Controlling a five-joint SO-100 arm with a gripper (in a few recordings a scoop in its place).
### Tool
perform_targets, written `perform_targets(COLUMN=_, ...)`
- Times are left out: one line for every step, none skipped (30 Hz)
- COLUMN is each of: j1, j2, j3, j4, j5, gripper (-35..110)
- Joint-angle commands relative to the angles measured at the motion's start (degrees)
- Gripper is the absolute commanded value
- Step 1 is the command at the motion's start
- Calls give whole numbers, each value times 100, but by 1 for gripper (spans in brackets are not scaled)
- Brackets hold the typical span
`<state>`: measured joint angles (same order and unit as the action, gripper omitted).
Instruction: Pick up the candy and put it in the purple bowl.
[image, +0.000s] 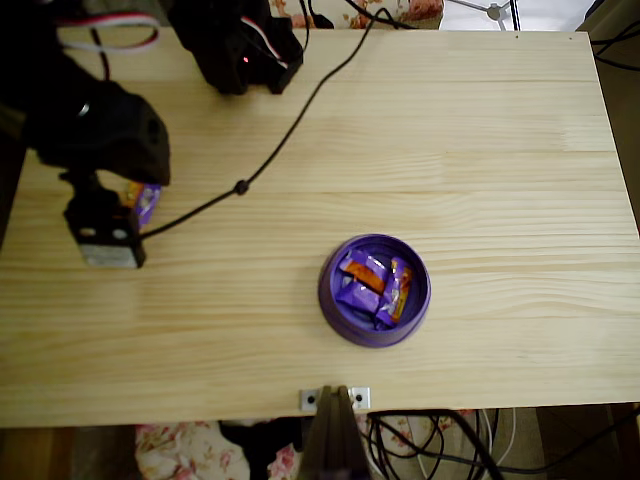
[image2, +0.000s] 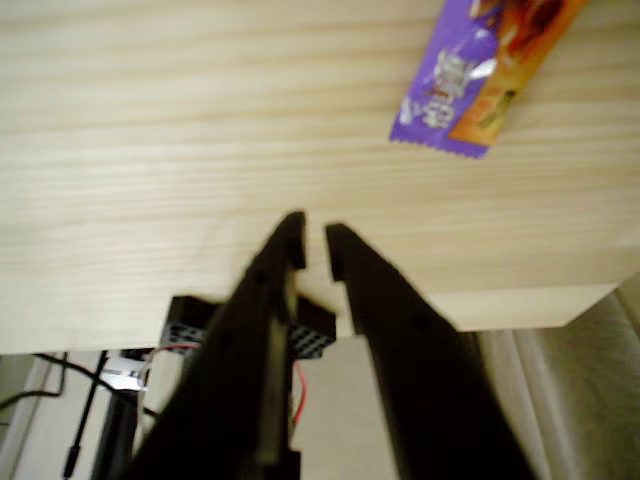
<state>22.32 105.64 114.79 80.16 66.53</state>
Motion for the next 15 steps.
perform_targets(j1=105, j2=-466, j3=-1125, j4=404, j5=378, gripper=0)
perform_targets(j1=97, j2=-677, j3=-1292, j4=510, j5=422, gripper=0)
perform_targets(j1=114, j2=-861, j3=-1433, j4=659, j5=536, gripper=0)
perform_targets(j1=123, j2=-967, j3=-1494, j4=694, j5=606, gripper=0)
perform_targets(j1=123, j2=-1028, j3=-1538, j4=668, j5=686, gripper=0)
perform_targets(j1=149, j2=-1046, j3=-1547, j4=615, j5=738, gripper=0)
perform_targets(j1=193, j2=-1020, j3=-1521, j4=536, j5=729, gripper=0)
perform_targets(j1=255, j2=-940, j3=-1441, j4=396, j5=694, gripper=0)
perform_targets(j1=325, j2=-800, j3=-1318, j4=220, j5=633, gripper=0)
perform_targets(j1=387, j2=-624, j3=-1151, j4=0, j5=563, gripper=0)
perform_targets(j1=448, j2=-466, j3=-976, j4=-211, j5=483, gripper=0)
perform_targets(j1=501, j2=-316, j3=-809, j4=-413, j5=369, gripper=0)
perform_targets(j1=545, j2=-202, j3=-633, j4=-642, j5=246, gripper=0)
perform_targets(j1=606, j2=-123, j3=-492, j4=-835, j5=105, gripper=0)
perform_targets(j1=659, j2=-105, j3=-422, j4=-958, j5=70, gripper=0)
